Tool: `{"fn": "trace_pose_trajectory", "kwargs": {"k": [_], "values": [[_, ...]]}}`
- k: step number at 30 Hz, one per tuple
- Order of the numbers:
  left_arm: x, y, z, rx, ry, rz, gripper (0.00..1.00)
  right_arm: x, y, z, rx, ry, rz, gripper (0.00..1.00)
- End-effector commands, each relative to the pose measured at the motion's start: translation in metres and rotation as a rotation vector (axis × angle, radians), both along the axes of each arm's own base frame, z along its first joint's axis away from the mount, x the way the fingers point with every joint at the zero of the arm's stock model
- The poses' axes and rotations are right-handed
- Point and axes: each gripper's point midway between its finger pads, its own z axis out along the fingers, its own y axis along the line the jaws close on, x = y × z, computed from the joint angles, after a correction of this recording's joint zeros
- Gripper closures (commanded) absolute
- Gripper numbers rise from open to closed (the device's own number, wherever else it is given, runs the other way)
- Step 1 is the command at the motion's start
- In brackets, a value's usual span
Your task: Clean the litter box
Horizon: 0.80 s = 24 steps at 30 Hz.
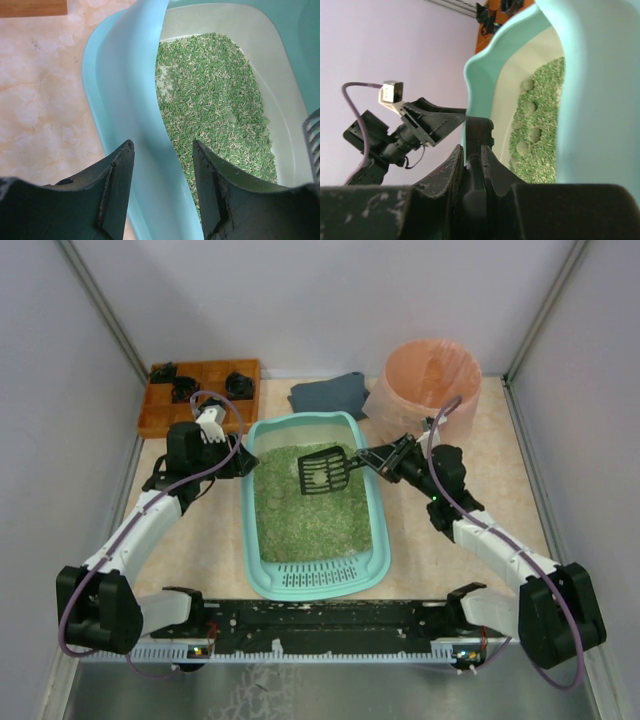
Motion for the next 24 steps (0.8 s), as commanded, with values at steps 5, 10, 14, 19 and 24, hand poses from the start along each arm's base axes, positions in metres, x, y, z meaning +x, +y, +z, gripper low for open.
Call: {"fn": "trace_pose_trajectory", "kwargs": {"k": [5, 10, 14, 19, 24], "values": [[-0.001, 0.009, 0.016, 0.022, -0.061, 0.028, 0.43, 0.012, -0.015, 0.061, 0.054, -0.136, -0.04, 1.0], [-0.004, 0.007, 0.014, 0.016, -0.058, 0.014, 0.43, 0.026, -0.018, 0.088, 0.063, -0.152, -0.044, 1.0], [-0.004, 0.007, 0.013, 0.019, -0.053, 0.017, 0.43, 0.046, -0.039, 0.119, 0.095, -0.177, -0.104, 1.0], [-0.004, 0.007, 0.014, 0.016, -0.056, 0.015, 0.43, 0.072, -0.076, 0.159, 0.118, -0.208, -0.219, 1.0], [-0.005, 0.007, 0.015, 0.015, -0.059, 0.016, 0.43, 0.092, -0.12, 0.178, 0.142, -0.221, -0.339, 1.0]]}}
